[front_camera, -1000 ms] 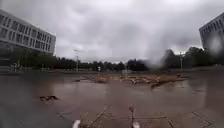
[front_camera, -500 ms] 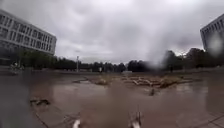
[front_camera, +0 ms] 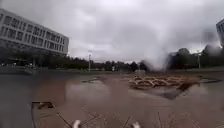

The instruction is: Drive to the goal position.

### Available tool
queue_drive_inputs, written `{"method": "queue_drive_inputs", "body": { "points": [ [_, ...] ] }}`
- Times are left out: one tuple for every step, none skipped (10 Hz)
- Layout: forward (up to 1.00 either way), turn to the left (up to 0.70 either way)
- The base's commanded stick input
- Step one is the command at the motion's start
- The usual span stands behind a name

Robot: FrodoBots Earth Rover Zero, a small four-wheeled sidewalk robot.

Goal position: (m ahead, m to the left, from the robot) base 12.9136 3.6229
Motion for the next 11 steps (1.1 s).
{"method": "queue_drive_inputs", "body": {
  "points": [
    [0.7,0.03],
    [0.7,0.03],
    [0.7,0.22],
    [0.7,0.28],
    [0.7,0.21],
    [0.7,0.01],
    [0.7,0.0],
    [0.7,0.0],
    [0.7,0.0],
    [0.7,0.0],
    [0.7,0.0]
  ]
}}
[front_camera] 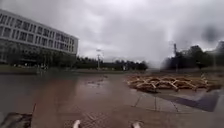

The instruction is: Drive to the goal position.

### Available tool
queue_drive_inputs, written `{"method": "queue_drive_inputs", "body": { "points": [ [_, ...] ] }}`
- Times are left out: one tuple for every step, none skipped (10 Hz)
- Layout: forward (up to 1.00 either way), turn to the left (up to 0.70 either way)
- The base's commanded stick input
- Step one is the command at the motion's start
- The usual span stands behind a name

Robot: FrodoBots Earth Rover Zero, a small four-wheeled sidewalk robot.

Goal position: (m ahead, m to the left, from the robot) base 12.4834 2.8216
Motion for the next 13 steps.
{"method": "queue_drive_inputs", "body": {
  "points": [
    [0.7,0.0],
    [0.7,0.0],
    [0.7,0.0],
    [0.7,0.0],
    [0.7,0.0],
    [0.7,0.0],
    [0.7,0.0],
    [0.7,0.0],
    [0.7,0.0],
    [0.7,0.0],
    [0.7,0.0],
    [0.7,0.0],
    [0.7,0.0]
  ]
}}
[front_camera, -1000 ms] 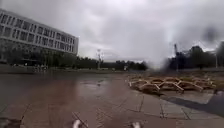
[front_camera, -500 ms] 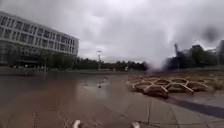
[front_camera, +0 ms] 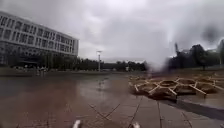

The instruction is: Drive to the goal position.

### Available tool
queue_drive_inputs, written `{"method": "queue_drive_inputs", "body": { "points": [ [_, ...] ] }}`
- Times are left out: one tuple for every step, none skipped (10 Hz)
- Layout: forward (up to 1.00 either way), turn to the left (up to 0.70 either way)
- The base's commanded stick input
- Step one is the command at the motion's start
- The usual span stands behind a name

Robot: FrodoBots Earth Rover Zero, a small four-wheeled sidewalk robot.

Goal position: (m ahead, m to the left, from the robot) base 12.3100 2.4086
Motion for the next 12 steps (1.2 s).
{"method": "queue_drive_inputs", "body": {
  "points": [
    [0.7,0.0],
    [0.7,0.0],
    [0.7,0.0],
    [0.7,0.0],
    [0.7,0.0],
    [0.7,0.0],
    [0.7,0.0],
    [0.7,0.0],
    [0.7,0.0],
    [0.7,0.0],
    [0.7,0.0],
    [0.7,0.0]
  ]
}}
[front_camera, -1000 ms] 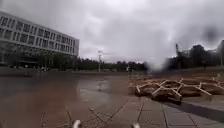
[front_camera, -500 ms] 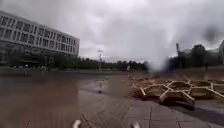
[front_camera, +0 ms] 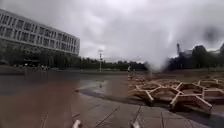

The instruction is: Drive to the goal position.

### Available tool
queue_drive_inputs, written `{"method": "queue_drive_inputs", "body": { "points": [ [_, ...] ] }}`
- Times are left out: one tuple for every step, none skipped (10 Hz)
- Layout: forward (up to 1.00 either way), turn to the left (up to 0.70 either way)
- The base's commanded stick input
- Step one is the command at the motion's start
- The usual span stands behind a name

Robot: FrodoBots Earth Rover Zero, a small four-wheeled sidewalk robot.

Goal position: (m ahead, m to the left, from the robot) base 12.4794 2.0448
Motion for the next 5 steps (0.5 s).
{"method": "queue_drive_inputs", "body": {
  "points": [
    [0.7,0.0],
    [0.7,0.0],
    [0.7,0.0],
    [0.7,0.0],
    [0.7,0.0]
  ]
}}
